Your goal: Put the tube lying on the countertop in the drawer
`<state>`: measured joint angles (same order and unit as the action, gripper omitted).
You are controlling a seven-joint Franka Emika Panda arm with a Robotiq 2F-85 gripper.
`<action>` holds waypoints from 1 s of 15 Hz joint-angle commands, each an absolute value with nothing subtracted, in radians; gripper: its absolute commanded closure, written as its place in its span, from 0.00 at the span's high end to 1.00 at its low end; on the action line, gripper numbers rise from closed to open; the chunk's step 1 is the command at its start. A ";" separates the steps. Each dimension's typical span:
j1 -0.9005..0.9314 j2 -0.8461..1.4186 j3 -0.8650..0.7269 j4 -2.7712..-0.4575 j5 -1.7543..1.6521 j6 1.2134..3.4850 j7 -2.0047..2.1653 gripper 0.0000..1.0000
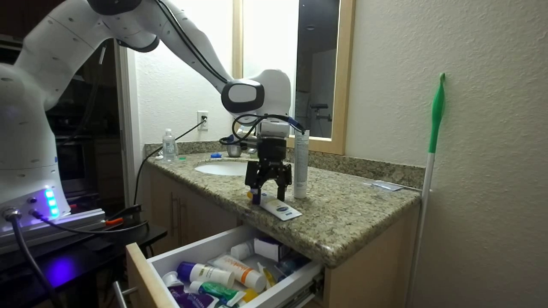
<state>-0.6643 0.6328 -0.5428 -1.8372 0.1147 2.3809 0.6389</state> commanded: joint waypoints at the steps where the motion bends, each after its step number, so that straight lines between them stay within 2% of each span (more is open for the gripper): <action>1: -0.659 0.639 -0.547 -1.832 0.121 2.375 0.645 0.74; 8: -0.651 0.641 -0.544 -1.819 0.128 2.361 0.674 0.24; 10: -0.641 0.628 -0.555 -1.813 0.105 2.305 0.676 0.13; 12: -0.631 0.596 -0.579 -1.800 0.061 2.232 0.662 0.03; 15: -0.671 0.572 -0.627 -1.715 -0.015 2.084 0.579 0.00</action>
<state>-0.6448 0.6079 -0.5863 -1.7661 0.0425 2.2053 0.6499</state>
